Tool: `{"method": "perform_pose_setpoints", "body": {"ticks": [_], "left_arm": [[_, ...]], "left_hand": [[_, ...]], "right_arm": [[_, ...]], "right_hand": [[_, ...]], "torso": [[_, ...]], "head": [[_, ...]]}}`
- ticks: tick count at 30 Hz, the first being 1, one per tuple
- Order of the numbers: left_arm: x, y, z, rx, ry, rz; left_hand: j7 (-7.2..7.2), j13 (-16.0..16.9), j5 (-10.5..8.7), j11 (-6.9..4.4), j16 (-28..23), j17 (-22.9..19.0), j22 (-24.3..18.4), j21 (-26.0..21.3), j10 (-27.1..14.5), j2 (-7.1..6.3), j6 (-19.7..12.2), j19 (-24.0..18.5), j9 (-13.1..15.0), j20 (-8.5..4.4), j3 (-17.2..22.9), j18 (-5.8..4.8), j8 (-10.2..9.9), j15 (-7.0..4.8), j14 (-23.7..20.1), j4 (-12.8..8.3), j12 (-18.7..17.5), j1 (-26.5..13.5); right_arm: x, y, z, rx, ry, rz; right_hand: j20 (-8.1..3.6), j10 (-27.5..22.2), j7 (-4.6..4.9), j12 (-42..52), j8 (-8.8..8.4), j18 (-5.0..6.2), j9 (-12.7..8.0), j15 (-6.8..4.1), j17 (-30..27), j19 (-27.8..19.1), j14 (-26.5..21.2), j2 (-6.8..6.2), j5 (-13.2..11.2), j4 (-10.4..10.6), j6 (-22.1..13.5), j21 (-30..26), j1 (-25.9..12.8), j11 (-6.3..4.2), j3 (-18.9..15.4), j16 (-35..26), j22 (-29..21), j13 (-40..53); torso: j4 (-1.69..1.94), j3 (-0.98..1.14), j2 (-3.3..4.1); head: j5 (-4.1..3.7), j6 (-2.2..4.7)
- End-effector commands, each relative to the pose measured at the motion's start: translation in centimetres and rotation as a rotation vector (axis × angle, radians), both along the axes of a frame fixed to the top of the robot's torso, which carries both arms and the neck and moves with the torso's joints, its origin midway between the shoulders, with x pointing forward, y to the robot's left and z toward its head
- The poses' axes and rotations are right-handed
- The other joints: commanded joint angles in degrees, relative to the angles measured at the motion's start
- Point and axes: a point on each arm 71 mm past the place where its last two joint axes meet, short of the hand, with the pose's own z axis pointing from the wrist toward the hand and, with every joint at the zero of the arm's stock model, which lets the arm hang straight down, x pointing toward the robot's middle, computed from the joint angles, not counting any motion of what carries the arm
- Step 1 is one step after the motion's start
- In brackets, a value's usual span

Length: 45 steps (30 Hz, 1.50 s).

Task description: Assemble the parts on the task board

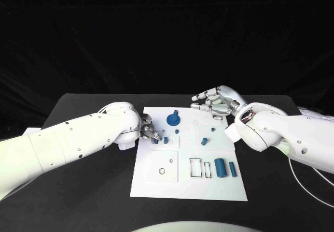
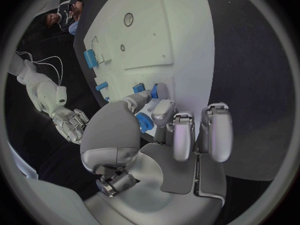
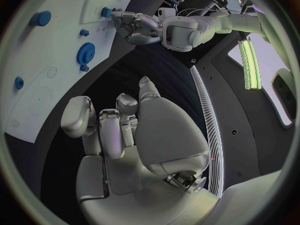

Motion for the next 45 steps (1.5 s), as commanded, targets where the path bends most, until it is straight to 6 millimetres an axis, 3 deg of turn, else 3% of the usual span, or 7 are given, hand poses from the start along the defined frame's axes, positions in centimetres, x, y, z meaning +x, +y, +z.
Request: {"method": "perform_pose_setpoints", "body": {"ticks": [1, 19, 36, 39, 40, 41, 45], "left_arm": [[-0.5, 0.1, -0.9, 0.043, 0.045, -0.003], [-0.1, 1.2, -0.7, 0.031, 0.012, 0.044], [-0.2, 2.6, 1.2, -0.218, -0.099, 0.135], [-0.1, 2.6, 1.6, -0.316, -0.118, 0.137], [0.0, 2.6, 1.8, -0.368, -0.126, 0.137], [0.0, 2.6, 2.0, -0.419, -0.134, 0.138], [0.3, 2.7, 2.7, -0.585, -0.156, 0.148]], "left_hand": [[0.17, 0.09, -0.13, 0.15, 0.18, 15.09, 10.19, 0.4, 0.36, 0.09, -0.07, 3.05, -0.22, -0.45, -0.53, -0.78, -0.33, -0.26, 6.02, 0.17, 0.23, -0.81], [-0.02, 0.59, -0.32, -0.01, 0.18, 15.09, 10.94, 0.91, 0.85, -1.95, 1.52, 3.51, -1.38, -0.65, -11.71, -0.98, -0.51, -0.41, 6.02, 6.26, 0.49, -5.74], [0.18, -2.29, -0.16, 0.14, 0.18, 15.09, 9.31, -0.95, -0.83, 1.59, 0.53, 2.41, -2.11, -0.72, -26.59, -0.44, -0.36, -0.43, 6.02, 10.9, -2.2, -7.53], [0.81, -6.8, -0.07, 0.68, 0.18, 15.09, 6.21, -4.22, -3.66, 3.0, -1.05, 0.28, -2.38, -0.45, -27.8, 0.51, -0.87, -0.06, 6.02, 10.87, -6.25, -6.95], [1.61, -12.01, -0.03, 1.45, -0.26, 14.42, 2.81, -7.95, -7.38, 3.66, -2.79, -2.17, -2.68, 0.01, -28.61, 1.48, -1.26, 0.51, 5.78, 10.89, -10.98, -6.07], [2.37, -17.7, -0.03, 2.25, -2.74, 10.69, -1.4, -12.62, -11.72, 3.9, -4.91, -5.27, -3.11, 0.41, -28.97, 2.67, -2.0, 1.2, 4.44, 10.93, -16.26, -4.89], [6.39, -22.26, 0.05, 6.11, -18.3, -8.31, -21.02, -36.52, -21.56, 3.76, -12.47, -21.3, -5.43, 3.23, -30.9, 6.99, -4.62, 4.7, -6.09, 10.77, -22.16, -0.06]], "right_arm": [[-0.1, 0.2, 0.0, -0.004, -0.003, 0.018], [-0.1, 0.1, 0.0, -0.003, -0.006, 0.013], [0.0, 0.0, 0.0, -0.004, -0.004, 0.011], [0.0, -0.1, 0.0, -0.004, -0.004, 0.01], [0.0, -0.1, 0.0, -0.004, -0.004, 0.01], [0.0, -0.1, 0.0, -0.004, -0.004, 0.009], [0.0, -0.2, -0.1, -0.005, -0.003, 0.006]], "right_hand": [[-0.08, -0.29, -0.03, -0.25, 0.14, 1.09, 0.05, -0.37, 1.82, -0.21, 3.19, 0.29, 0.2, -0.03, 0.39, -0.21, 0.06, -0.19, -0.45, -0.27, -0.1, -0.06], [-0.08, -0.31, -0.03, -0.28, 0.14, 1.09, 0.05, -0.37, 1.8, -0.22, 3.18, 0.27, 0.22, -0.05, 0.38, -0.23, 0.07, -0.19, -0.48, -0.28, -0.12, -0.09], [-0.08, -0.35, -0.02, -0.34, 0.11, 1.12, 0.04, -0.37, 1.69, -0.31, 3.16, 0.26, 0.26, -0.03, 0.34, -0.33, 0.02, -0.18, -0.58, -0.35, -0.27, -0.17], [-0.08, -0.35, -0.02, -0.34, 0.11, 1.12, 0.04, -0.37, 1.69, -0.31, 3.16, 0.26, 0.26, -0.03, 0.34, -0.33, 0.02, -0.18, -0.58, -0.35, -0.27, -0.17], [-0.08, -0.35, -0.02, -0.34, 0.11, 1.12, 0.04, -0.37, 1.69, -0.31, 3.16, 0.26, 0.26, -0.03, 0.34, -0.33, 0.02, -0.18, -0.58, -0.35, -0.27, -0.17], [-0.08, -0.35, -0.02, -0.34, 0.11, 1.12, 0.04, -0.37, 1.69, -0.31, 3.16, 0.26, 0.26, -0.03, 0.34, -0.33, 0.02, -0.18, -0.58, -0.35, -0.27, -0.17], [-0.08, -0.35, -0.02, -0.34, 0.11, 1.12, 0.04, -0.37, 1.69, -0.31, 3.16, 0.26, 0.26, -0.03, 0.34, -0.33, 0.02, -0.18, -0.58, -0.35, -0.27, -0.17]], "torso": [[-0.01, 0.04, -0.02], [0.08, -0.04, -0.03], [0.05, -0.01, -0.06], [0.06, 0.03, -0.04], [0.05, 0.03, -0.03], [0.01, 0.03, -0.03], [0.0, -0.01, 0.0]], "head": [[-0.04, 0.03], [-0.08, 0.13], [0.08, 0.56], [0.07, 0.59], [0.06, 0.68], [0.05, 0.77], [-0.1, 0.99]]}}
